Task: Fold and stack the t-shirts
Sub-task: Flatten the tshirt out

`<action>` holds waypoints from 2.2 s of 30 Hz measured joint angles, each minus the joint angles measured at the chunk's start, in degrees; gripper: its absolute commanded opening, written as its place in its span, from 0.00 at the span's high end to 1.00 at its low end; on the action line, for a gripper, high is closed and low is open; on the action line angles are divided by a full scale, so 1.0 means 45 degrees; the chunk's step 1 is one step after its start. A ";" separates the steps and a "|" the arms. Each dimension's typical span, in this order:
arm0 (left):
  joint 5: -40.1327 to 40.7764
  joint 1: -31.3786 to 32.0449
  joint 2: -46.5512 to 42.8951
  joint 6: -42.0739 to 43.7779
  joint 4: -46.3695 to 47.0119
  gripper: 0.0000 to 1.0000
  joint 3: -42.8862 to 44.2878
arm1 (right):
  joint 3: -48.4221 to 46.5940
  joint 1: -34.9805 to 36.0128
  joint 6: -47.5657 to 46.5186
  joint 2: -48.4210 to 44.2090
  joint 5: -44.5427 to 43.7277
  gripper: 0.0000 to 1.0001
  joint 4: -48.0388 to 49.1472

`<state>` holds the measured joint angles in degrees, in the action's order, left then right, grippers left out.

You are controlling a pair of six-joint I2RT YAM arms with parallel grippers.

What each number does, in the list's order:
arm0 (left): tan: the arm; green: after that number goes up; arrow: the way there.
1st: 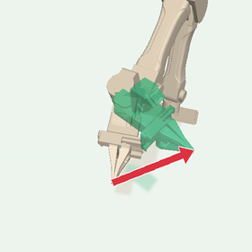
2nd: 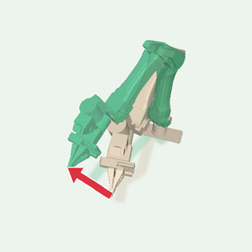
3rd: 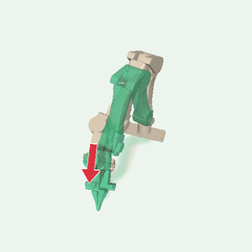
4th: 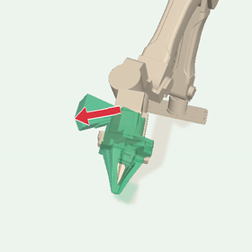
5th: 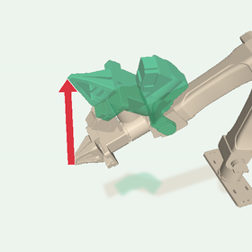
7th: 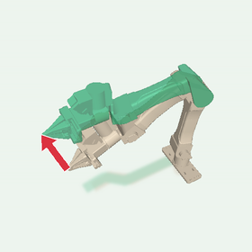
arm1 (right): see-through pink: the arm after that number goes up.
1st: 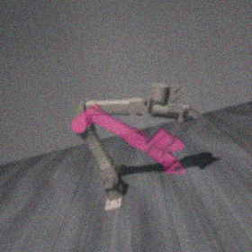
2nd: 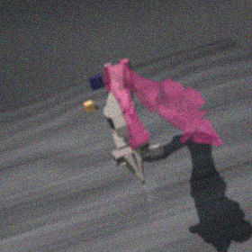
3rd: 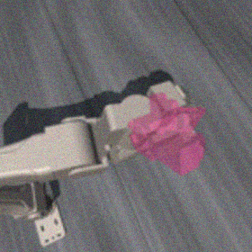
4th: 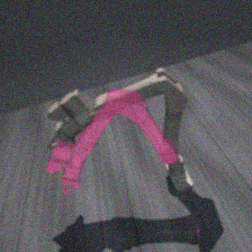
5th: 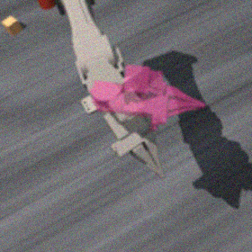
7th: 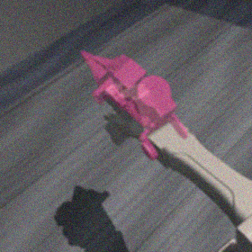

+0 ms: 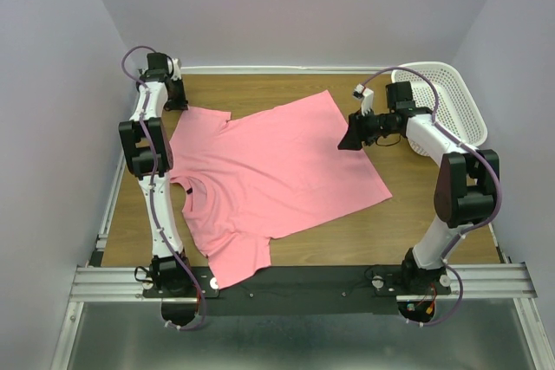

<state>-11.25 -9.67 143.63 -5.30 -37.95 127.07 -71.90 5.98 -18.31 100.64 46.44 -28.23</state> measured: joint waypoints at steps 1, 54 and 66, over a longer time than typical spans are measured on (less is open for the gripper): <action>0.0010 0.0015 0.0000 0.0015 -0.0019 0.90 0.0000 | 0.0000 0.0000 -0.0019 0.0000 0.0000 0.38 -0.0010; -0.1093 0.0097 -0.5785 -0.1457 0.5756 1.00 -0.7125 | -1.5805 0.0418 0.6863 1.2711 -0.3594 0.64 0.0733; -0.1132 0.0092 -0.5785 -0.1457 0.5751 1.00 -0.7125 | -1.6383 0.0413 0.6781 1.3182 -0.3653 0.96 0.0763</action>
<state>-16.34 -9.26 117.60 -11.86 -12.08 95.00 -145.62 7.84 12.21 159.96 30.00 -24.80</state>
